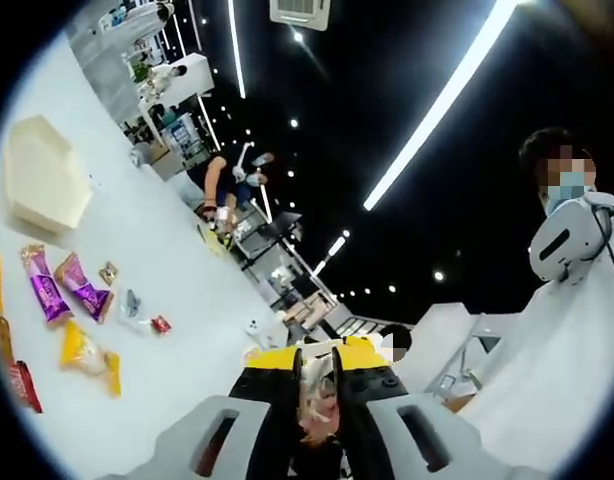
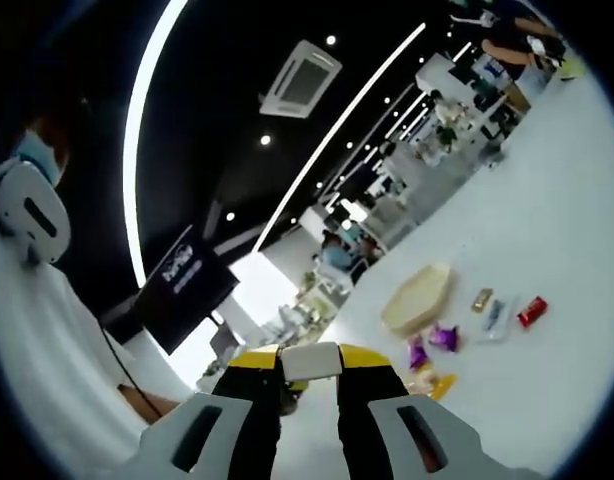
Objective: Place the target food into the container with the food tongs after gripping and lifting it, then release it inside without dropping or visibly crushing the food.
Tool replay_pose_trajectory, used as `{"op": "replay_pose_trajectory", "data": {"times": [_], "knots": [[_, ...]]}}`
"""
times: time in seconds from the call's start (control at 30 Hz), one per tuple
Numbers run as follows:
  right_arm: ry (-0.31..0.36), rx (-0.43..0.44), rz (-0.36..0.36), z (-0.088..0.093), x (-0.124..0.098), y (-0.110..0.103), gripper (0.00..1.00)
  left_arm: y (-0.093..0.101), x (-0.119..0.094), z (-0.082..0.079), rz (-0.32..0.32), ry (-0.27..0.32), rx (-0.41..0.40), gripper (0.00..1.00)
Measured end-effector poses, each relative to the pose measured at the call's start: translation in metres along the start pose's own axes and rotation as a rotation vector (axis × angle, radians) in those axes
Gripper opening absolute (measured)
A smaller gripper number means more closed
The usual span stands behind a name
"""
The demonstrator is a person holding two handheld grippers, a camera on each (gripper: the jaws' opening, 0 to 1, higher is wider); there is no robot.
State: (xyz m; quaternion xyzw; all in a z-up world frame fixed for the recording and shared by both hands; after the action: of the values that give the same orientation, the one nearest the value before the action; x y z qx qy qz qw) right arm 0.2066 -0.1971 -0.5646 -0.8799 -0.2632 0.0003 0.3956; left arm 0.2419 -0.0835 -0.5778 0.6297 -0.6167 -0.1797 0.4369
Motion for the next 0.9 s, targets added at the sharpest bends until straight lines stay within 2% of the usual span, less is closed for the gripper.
{"op": "replay_pose_trajectory", "data": {"times": [0.1, 0.23, 0.43, 0.5, 0.57, 0.73, 0.9], "knots": [[0.015, 0.013, -0.005, -0.003, 0.0, -0.001, 0.2, 0.0, 0.001, 0.004, 0.001, -0.015, 0.003, 0.22], [0.003, 0.011, -0.008, 0.0, 0.001, -0.002, 0.2, 0.002, 0.002, 0.003, 0.02, -0.013, -0.04, 0.1], [0.014, 0.041, -0.011, 0.001, 0.002, -0.002, 0.2, 0.003, 0.002, 0.001, 0.031, -0.004, -0.056, 0.05], [0.017, 0.074, -0.015, 0.002, 0.002, 0.0, 0.21, 0.01, 0.0, 0.001, 0.069, -0.03, -0.115, 0.02], [0.021, 0.103, -0.019, 0.004, 0.003, 0.0, 0.22, 0.015, 0.0, 0.0, 0.099, -0.023, -0.084, 0.0], [0.03, 0.13, -0.039, 0.004, 0.005, -0.004, 0.22, 0.016, -0.001, -0.002, 0.111, -0.025, -0.029, 0.0], [0.026, 0.128, -0.037, 0.006, 0.007, -0.002, 0.23, 0.015, -0.003, -0.004, 0.111, -0.012, -0.026, 0.0]]}}
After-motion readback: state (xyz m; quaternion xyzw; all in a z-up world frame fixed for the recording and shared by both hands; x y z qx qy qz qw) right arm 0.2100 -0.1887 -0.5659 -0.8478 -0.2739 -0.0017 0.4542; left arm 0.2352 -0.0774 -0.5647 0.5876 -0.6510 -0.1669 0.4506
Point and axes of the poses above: the point that each gripper's makers call its tool centre point, and the gripper's own axes: x roughly forward along the fingers, y roughly to its right, z roughly out of its underside, the point moved 4 cm from there along -x, roughly backward along the fingers, and after that the axes turned 8 degrees about y, right-handed, at the moved point
